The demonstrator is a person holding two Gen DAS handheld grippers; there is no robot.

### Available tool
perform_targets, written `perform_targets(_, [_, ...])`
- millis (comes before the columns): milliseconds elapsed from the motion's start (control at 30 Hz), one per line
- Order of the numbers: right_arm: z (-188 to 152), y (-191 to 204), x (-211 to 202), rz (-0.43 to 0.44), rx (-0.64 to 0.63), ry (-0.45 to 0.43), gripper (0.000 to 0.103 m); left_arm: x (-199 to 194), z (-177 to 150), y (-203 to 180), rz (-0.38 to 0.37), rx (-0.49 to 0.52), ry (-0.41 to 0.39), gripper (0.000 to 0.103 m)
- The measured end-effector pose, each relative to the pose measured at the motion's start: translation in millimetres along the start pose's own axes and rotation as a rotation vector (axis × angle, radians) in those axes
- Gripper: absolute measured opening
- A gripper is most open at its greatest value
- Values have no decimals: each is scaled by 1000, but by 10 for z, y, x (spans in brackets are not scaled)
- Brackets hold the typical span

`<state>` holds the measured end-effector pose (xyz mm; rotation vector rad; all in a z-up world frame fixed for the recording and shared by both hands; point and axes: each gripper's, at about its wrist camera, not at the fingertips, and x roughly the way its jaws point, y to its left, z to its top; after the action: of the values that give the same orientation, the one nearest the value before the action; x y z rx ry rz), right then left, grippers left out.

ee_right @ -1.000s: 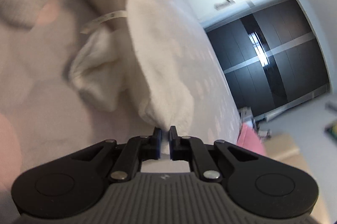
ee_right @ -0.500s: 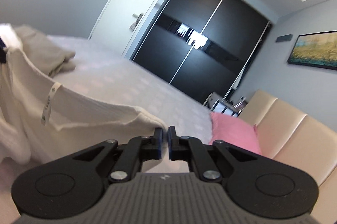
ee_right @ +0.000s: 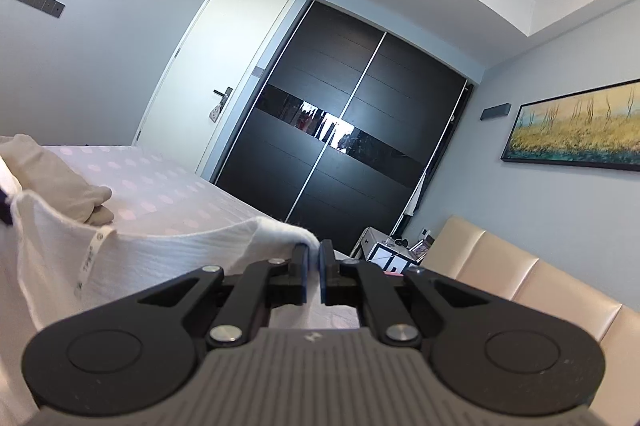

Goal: Fold clothes
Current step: 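Lift the shirt high with the left gripper while the right gripper holds another edge, then lower the shirt flat onto the bed and open both grippers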

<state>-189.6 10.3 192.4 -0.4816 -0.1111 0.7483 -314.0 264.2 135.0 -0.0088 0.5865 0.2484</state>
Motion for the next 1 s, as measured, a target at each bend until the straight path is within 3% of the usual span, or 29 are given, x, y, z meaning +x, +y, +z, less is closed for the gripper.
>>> perform_targets(133, [86, -114, -294, -29, 33, -54, 6, -436, 189, 7, 47, -13, -146, 5])
perform_targets(267, [362, -363, -667, -53, 120, -142, 6, -1030, 472, -77, 69, -22, -347, 5])
perform_targets(400, [674, -590, -1105, -88, 197, -259, 6, -1626, 673, -265, 61, -5, -530, 5])
perform_targets(633, [1031, -770, -1747, -173, 226, -441, 6, -2397, 786, -505, 25, 23, -753, 5])
perform_targets(833, [1216, -853, -2028, -197, 231, -534, 6, -2711, 840, -620, 10, 38, -851, 5])
perform_targets(1000, [1213, -864, -1754, -157, 252, -484, 6, -2559, 950, -582, 39, 20, -790, 5])
